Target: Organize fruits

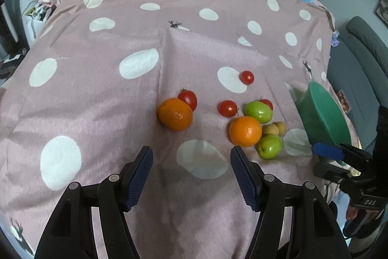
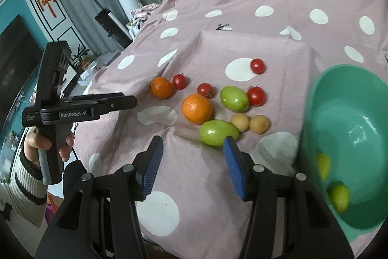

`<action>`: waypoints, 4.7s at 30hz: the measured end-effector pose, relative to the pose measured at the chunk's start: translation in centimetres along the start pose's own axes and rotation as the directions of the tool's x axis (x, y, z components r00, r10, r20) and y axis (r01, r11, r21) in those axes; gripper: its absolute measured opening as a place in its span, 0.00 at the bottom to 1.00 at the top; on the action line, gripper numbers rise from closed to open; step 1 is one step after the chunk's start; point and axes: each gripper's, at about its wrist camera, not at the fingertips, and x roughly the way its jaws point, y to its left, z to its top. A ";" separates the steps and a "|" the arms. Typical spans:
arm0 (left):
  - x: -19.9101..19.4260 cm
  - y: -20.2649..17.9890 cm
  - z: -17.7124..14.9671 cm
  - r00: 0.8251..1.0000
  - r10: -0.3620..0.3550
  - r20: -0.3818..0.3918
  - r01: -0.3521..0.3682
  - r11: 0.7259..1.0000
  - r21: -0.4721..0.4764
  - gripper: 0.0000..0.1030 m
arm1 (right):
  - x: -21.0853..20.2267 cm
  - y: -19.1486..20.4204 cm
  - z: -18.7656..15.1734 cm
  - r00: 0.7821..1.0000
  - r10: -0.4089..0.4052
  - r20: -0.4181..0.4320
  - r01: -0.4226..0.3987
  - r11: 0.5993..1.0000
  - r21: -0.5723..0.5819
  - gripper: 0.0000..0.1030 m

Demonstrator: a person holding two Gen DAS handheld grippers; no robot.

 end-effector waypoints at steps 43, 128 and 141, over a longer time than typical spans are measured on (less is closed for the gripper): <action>8.5 -1.9 5.4 0.973 0.131 -0.189 -0.061 0.938 0.341 0.60 | 8.9 0.6 3.8 0.996 -0.009 -0.093 0.004 0.998 -0.060 0.53; -1.0 -11.1 3.1 1.000 -0.026 0.017 0.020 0.964 0.265 0.42 | -3.9 -1.5 0.9 0.979 -0.064 0.192 0.056 0.997 0.046 0.45; -0.3 -13.6 3.8 0.999 -0.050 0.010 0.045 0.949 0.312 0.42 | -5.7 -3.6 -0.1 0.972 -0.096 0.216 0.077 0.993 0.095 0.45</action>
